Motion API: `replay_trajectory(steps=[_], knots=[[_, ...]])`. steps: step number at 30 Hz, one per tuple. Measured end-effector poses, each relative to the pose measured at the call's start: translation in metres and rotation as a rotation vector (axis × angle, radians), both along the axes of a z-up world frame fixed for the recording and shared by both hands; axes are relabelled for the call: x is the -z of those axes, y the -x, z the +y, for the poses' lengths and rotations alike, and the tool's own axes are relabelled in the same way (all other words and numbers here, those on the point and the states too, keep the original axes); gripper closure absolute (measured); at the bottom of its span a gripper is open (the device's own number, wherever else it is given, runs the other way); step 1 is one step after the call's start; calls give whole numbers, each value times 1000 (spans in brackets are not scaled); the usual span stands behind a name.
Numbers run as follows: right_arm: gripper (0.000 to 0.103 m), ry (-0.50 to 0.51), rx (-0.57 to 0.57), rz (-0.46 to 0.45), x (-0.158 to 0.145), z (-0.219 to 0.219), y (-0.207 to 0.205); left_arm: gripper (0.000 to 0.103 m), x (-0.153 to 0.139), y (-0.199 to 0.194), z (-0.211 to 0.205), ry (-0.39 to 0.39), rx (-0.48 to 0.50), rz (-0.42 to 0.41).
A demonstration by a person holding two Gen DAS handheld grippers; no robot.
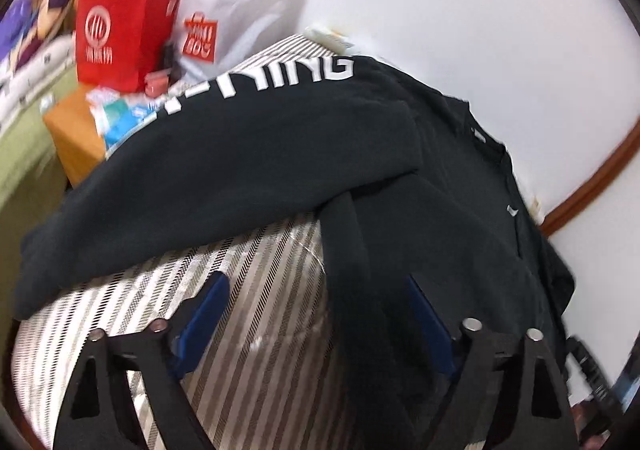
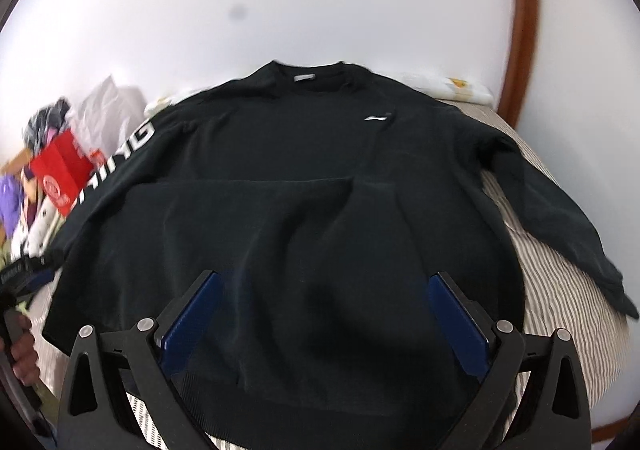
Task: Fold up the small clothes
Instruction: 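Grasp the lettered sleeve with the left tool and fold it across the body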
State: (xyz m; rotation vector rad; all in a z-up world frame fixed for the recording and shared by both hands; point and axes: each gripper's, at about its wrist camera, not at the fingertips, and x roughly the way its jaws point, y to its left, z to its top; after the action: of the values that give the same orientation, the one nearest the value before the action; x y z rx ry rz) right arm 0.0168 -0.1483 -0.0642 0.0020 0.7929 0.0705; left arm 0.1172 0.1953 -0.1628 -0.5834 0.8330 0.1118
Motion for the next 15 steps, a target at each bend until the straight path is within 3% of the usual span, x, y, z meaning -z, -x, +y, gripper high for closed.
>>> replay_trajectory(steps=[4, 11, 12, 15], knots=[[2, 33, -14, 16, 6, 8, -10, 25, 8, -10, 12, 65, -27, -25], [2, 4, 12, 60, 10, -5, -22, 27, 12, -29, 29, 143, -107, -52], [2, 8, 19, 60, 10, -7, -23, 29, 12, -34, 32, 138, -129, -50], [2, 22, 34, 59, 8, -14, -27, 55, 12, -45, 37, 88, -185, -5]])
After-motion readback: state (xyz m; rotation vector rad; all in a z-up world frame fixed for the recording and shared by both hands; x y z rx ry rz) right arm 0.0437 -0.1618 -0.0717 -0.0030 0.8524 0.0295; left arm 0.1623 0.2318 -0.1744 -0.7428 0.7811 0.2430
